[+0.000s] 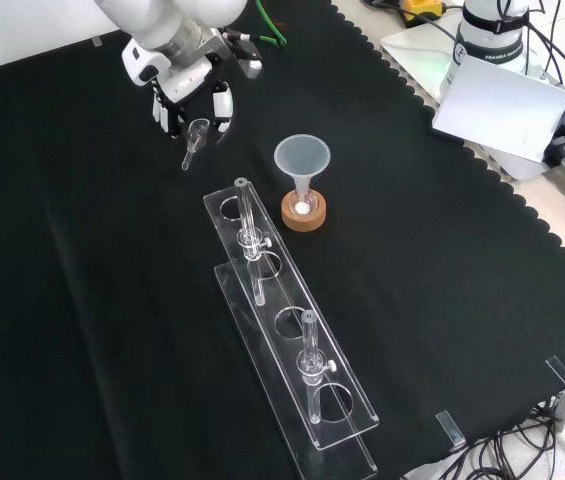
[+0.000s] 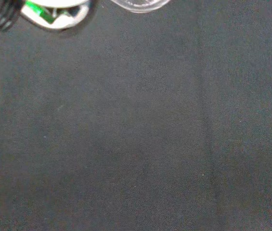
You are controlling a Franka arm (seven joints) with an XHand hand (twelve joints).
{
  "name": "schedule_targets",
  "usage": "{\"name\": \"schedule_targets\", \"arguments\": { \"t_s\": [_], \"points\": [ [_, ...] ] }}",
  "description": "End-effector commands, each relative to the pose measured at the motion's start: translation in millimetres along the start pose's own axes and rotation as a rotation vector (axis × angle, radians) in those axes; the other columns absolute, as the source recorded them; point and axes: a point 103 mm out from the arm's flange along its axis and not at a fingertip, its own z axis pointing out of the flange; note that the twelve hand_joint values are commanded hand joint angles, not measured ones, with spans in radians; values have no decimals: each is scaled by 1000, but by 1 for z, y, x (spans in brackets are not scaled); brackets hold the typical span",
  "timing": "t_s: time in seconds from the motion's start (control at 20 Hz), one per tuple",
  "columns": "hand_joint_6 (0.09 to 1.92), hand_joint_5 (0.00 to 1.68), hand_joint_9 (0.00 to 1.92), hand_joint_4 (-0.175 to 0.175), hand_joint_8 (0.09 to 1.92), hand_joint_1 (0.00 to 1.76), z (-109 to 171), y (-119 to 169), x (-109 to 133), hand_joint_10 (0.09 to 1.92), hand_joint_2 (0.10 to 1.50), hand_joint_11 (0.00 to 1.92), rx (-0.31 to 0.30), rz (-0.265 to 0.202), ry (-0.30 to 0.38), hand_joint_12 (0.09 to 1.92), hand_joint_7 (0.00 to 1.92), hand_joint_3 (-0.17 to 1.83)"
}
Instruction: Put the weighing funnel back on the table.
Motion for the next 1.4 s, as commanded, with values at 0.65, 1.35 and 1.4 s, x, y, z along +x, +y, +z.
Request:
{"name": "schedule_targets", "arguments": {
  "t_s": [0.65, 1.35, 1.4],
  "points": [
    [698, 1257, 1279, 175, 663, 1108, 40, 29, 6, 87, 671, 1049, -46, -17, -6, 890, 782, 644],
    [696, 1258, 1280, 175, 665, 1109, 57, 49, 24, 87, 672, 1052, -22, -38, -22, 887, 779, 642],
    [696, 1258, 1280, 175, 665, 1109, 59, 50, 26, 87, 672, 1053, -24, -41, -23, 887, 778, 642]
  ]
}}
